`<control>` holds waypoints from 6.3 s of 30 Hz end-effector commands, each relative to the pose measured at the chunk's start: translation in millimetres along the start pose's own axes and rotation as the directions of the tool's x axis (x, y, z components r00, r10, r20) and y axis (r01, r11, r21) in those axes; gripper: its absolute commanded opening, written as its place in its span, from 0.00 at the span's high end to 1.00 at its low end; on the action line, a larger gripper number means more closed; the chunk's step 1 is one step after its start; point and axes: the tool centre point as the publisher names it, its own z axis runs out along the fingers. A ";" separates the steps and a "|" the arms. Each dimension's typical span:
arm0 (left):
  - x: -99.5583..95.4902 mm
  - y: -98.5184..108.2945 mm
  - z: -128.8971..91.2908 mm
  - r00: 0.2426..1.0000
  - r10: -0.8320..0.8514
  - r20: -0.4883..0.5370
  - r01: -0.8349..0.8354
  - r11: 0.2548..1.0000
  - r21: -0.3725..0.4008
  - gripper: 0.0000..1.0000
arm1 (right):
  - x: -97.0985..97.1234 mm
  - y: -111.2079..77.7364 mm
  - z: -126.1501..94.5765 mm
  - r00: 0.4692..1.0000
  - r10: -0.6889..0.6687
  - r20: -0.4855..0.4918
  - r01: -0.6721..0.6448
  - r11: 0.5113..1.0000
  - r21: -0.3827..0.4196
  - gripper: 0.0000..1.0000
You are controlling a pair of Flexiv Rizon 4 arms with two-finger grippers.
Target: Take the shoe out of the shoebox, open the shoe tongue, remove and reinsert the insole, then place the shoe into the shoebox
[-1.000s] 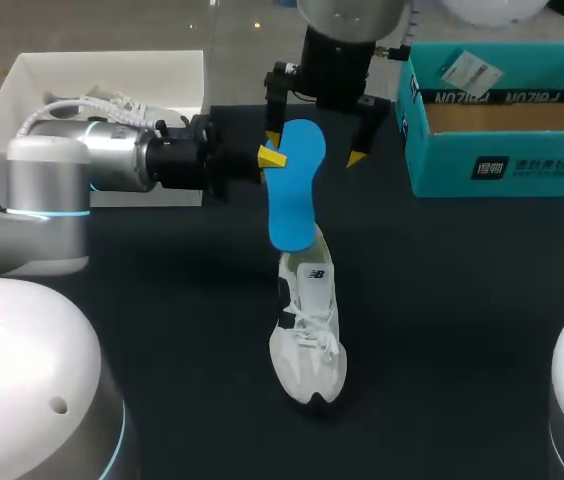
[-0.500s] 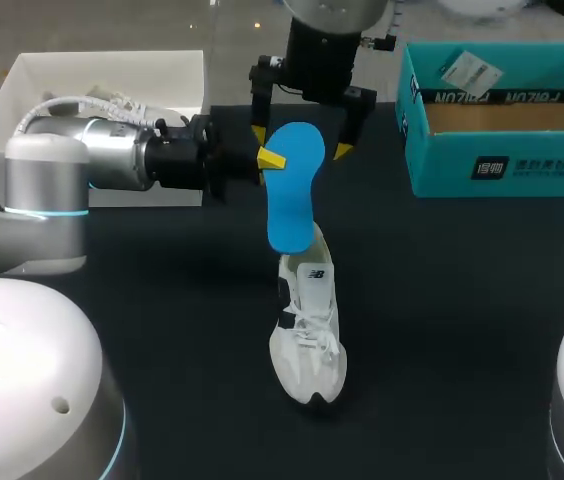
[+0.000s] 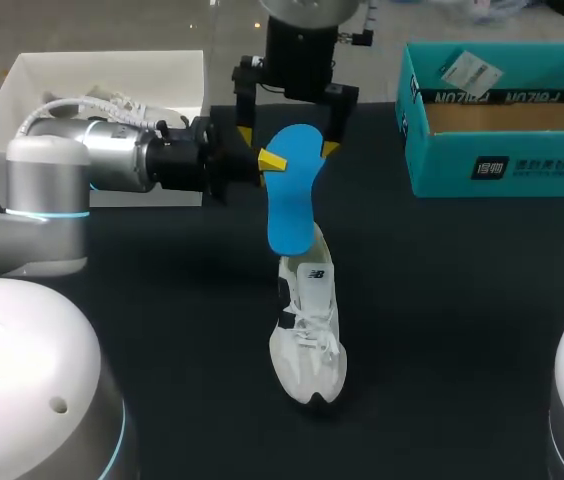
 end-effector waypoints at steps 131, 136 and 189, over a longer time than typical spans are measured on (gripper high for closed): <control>21.6 17.1 7.6 0.113 0.917 0.383 -0.950 0.213 -0.228 1.00 | -161.7 28.5 20.6 0.106 0.117 -0.987 -0.039 0.993 0.114 0.00; 18.2 17.1 9.6 0.105 0.911 0.399 -0.950 0.211 -0.232 1.00 | -161.7 28.5 20.6 0.106 0.117 -0.987 -0.039 0.993 0.114 0.00; 34.1 -12.5 -3.9 -0.502 0.865 -0.010 -0.796 -0.466 -0.386 1.00 | -161.7 28.5 20.6 0.106 0.117 -0.987 -0.039 0.993 0.114 0.00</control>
